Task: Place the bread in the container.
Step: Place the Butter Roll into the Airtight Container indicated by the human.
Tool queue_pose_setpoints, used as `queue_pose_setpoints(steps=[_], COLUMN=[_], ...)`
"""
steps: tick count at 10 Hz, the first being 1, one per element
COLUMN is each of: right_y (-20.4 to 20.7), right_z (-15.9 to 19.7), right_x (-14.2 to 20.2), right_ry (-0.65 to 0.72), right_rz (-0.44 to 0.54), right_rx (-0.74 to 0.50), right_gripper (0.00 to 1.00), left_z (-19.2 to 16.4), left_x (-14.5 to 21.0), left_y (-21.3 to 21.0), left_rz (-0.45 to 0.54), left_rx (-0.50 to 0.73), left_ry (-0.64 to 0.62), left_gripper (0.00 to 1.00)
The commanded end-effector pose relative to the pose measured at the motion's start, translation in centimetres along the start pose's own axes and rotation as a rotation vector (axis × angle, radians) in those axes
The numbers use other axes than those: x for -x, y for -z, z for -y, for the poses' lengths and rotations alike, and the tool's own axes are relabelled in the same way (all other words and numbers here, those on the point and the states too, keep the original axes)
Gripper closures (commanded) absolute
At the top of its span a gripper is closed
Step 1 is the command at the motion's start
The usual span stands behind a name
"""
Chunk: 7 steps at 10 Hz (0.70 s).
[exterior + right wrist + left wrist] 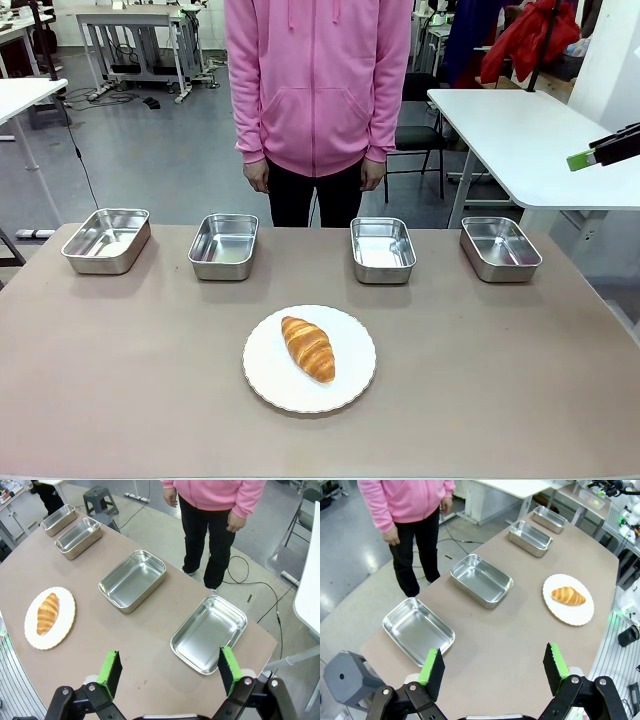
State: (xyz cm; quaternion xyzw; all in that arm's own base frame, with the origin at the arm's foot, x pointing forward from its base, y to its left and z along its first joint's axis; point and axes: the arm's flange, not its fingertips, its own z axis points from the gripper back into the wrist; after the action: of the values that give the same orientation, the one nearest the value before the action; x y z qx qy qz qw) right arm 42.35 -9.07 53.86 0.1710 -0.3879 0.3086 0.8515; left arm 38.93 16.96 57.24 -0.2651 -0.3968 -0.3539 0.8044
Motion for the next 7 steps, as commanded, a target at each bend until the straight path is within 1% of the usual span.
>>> queue_pose_setpoints(steps=[1, 7], right_y=[0.08, 0.08], right_z=[0.05, 0.05], right_x=[-0.11, -0.11], right_ry=[-0.008, -0.008], right_rz=[0.015, 0.015], right_rx=[-0.009, -0.009], right_gripper=[0.00, 0.00], left_z=[-0.11, -0.11], left_x=[-0.10, -0.10], left_y=[-0.22, -0.22], left_rz=[0.003, 0.003], left_rx=[-0.002, -0.002], left_ry=[0.008, 0.008], left_gripper=[0.00, 0.00])
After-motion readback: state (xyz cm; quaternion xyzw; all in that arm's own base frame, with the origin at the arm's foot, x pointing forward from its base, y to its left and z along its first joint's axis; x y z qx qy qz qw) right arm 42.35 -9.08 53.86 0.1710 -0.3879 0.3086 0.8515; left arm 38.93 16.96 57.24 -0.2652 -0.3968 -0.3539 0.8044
